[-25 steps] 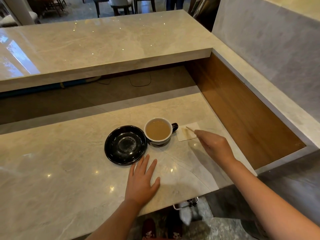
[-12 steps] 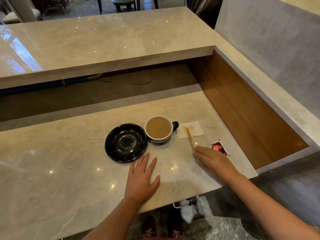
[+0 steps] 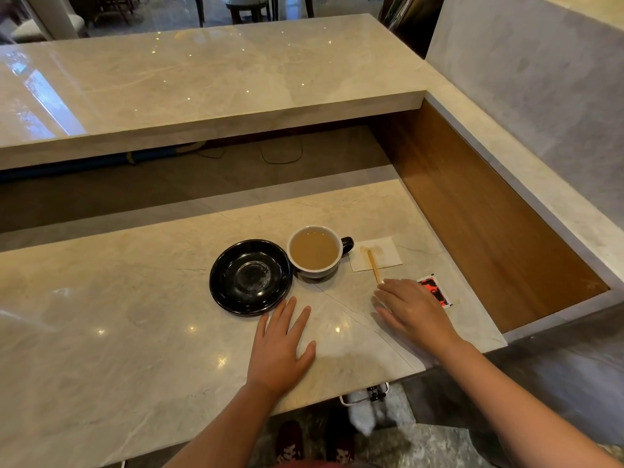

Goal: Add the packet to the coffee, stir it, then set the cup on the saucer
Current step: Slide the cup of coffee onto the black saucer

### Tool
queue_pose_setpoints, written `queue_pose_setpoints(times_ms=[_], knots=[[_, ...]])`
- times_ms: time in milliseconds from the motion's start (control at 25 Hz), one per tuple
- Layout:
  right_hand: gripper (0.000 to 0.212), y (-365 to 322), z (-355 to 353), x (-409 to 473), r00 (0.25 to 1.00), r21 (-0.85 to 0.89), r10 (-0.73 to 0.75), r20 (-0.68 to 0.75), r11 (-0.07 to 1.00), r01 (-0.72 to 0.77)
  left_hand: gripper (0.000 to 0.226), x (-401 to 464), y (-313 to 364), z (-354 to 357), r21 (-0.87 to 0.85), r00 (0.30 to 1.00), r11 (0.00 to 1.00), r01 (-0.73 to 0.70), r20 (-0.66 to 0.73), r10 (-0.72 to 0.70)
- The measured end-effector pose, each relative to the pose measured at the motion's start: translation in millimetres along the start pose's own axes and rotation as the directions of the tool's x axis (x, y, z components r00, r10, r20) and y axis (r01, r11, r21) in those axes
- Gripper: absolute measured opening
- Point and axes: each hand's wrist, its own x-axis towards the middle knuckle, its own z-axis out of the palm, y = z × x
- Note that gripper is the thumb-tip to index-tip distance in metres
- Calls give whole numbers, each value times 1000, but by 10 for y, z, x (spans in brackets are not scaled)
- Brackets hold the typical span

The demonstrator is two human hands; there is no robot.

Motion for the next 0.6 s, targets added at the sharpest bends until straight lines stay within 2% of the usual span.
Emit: queue_pose_setpoints(times_ms=[160, 240, 360, 480, 600], knots=[[38, -297, -198, 496, 998, -28, 35, -54, 999, -37, 62, -12, 0, -10, -7, 1000, 1000, -5, -4, 5], [56, -467, -267, 803, 992, 3, 108, 71, 994, -108, 61, -22, 3, -6, -14, 1000, 1000, -12, -11, 12], [85, -613, -236, 1228, 926, 9, 192, 325, 978, -206, 61, -32, 8, -10, -39, 1000, 999, -6, -29, 5], [99, -648, -124, 1528, 850, -88, 216, 481, 976, -199, 62, -22, 13, -21, -50, 1000, 999, -1, -26, 0], [105, -656, -48, 1723, 788, -150, 209, 579, 977, -149, 62, -12, 12, -41, -34, 1000, 999, 10, -14, -11]])
